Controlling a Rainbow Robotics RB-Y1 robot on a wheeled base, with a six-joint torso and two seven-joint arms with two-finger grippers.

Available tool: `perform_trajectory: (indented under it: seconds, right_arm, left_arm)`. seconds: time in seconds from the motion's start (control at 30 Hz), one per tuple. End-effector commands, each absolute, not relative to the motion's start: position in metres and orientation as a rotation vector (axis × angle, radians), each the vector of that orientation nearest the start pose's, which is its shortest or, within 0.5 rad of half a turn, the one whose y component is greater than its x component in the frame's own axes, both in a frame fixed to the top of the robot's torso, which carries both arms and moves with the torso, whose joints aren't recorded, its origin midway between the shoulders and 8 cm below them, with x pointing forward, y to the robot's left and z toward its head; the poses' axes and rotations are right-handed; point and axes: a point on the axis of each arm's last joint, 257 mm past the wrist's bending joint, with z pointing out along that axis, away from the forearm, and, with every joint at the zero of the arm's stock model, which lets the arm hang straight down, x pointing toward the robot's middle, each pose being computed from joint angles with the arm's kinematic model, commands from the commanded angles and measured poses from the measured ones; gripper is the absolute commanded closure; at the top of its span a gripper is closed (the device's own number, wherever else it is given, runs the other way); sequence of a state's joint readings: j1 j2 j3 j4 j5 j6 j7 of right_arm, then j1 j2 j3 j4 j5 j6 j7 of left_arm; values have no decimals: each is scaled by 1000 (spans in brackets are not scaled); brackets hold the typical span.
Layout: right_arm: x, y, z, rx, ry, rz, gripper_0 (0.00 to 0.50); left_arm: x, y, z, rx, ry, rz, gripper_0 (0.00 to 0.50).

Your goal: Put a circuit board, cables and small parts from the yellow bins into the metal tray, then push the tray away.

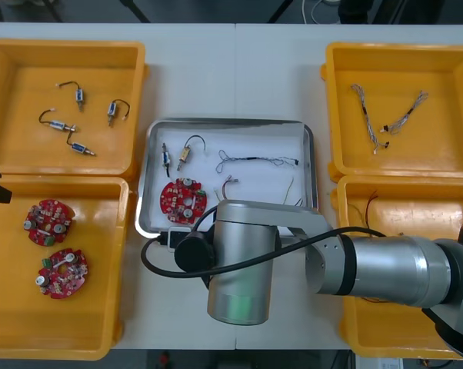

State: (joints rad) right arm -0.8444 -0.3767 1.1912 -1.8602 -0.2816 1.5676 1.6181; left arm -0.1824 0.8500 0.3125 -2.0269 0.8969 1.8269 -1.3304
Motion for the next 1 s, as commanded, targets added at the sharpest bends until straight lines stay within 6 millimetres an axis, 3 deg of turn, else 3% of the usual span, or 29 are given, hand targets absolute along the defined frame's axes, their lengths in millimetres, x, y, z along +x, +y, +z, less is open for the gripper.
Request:
perform_trajectory:
  seconds: [0.03, 0.73, 1.0]
  right_arm:
    - [431, 13, -258, -1803, 1744, -635, 500]
    - [514, 9, -186, -1588, 1663, -929, 500]
    - [525, 18, -167, -1548, 1670, -913, 500]
  left_arm:
    - [389, 423, -149, 0, 2658, 87, 0]
    - [389, 423, -149, 0, 2658, 87, 0]
    - [389, 423, -149, 0, 2658, 87, 0]
